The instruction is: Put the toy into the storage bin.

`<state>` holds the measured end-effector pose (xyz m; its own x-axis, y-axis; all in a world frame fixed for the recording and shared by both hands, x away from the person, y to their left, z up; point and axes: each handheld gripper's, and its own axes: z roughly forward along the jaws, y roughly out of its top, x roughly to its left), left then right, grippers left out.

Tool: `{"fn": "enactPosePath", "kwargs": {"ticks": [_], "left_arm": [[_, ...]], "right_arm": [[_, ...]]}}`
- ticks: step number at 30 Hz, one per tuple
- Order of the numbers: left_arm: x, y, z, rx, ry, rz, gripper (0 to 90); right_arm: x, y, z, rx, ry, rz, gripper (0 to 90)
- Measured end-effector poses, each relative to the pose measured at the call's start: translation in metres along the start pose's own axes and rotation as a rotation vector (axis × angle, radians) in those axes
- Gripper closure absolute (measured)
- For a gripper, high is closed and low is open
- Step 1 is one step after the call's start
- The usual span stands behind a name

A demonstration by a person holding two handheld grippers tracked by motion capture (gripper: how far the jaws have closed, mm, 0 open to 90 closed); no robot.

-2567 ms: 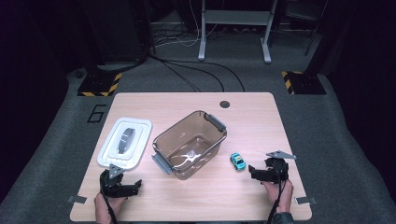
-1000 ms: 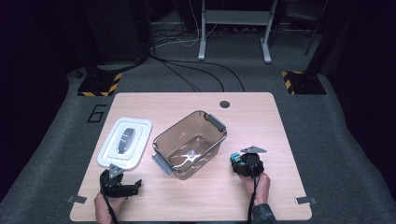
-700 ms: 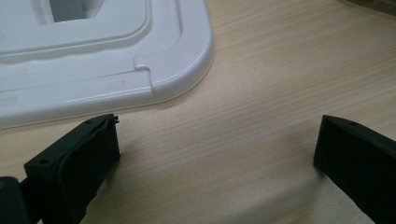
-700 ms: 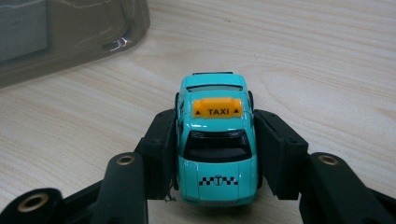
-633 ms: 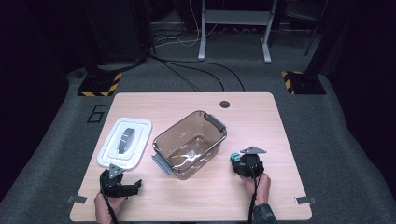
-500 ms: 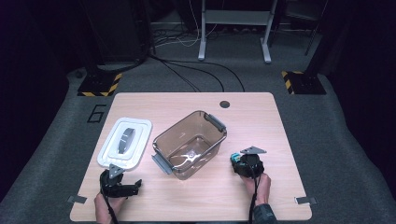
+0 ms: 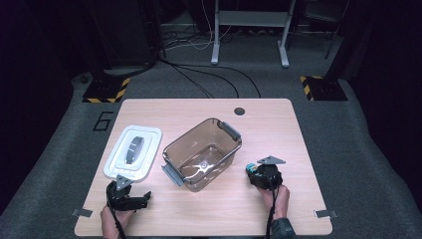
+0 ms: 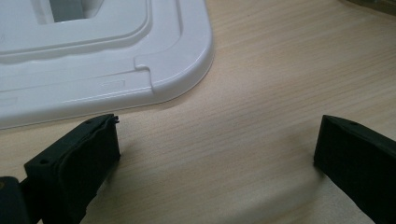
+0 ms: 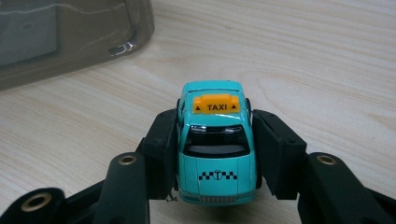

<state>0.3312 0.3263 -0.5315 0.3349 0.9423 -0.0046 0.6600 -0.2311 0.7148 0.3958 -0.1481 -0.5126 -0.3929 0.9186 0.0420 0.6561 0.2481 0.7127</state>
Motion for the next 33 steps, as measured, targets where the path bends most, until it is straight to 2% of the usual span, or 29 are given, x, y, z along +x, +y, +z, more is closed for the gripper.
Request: {"fn": "enactPosePath", "kwargs": {"ticks": [8, 13, 15, 16, 17, 20, 33], "left_arm": [[0.0001, 0.0, 0.0, 0.0, 0.0, 0.001, 0.0], [0.0, 0.0, 0.0, 0.0, 0.0, 0.0, 0.0], [0.0, 0.0, 0.0, -0.001, 0.0, 0.0, 0.0], [0.0, 0.0, 0.0, 0.0, 0.0, 0.0, 0.0], [0.0, 0.0, 0.0, 0.0, 0.0, 0.0, 0.0], [0.0, 0.0, 0.0, 0.0, 0.0, 0.0, 0.0], [0.0, 0.0, 0.0, -0.001, 0.0, 0.0, 0.0]], "right_arm": [[0.0001, -0.0022, 0.003, 0.004, -0.006, -0.005, 51.0], [-0.0003, -0.0005, 0.0051, 0.008, 0.0, 0.011, 49.6], [0.0003, 0.0009, 0.0064, 0.009, -0.003, 0.013, 45.0], [-0.0003, 0.0015, 0.0077, 0.008, -0.002, 0.001, 45.3], [0.0009, 0.0023, 0.0078, 0.014, -0.002, 0.014, 46.0], [0.0007, 0.0032, 0.009, 0.009, -0.006, 0.003, 49.2], [0.0023, 0.0028, 0.0051, 0.001, -0.014, -0.011, 50.9]]}}
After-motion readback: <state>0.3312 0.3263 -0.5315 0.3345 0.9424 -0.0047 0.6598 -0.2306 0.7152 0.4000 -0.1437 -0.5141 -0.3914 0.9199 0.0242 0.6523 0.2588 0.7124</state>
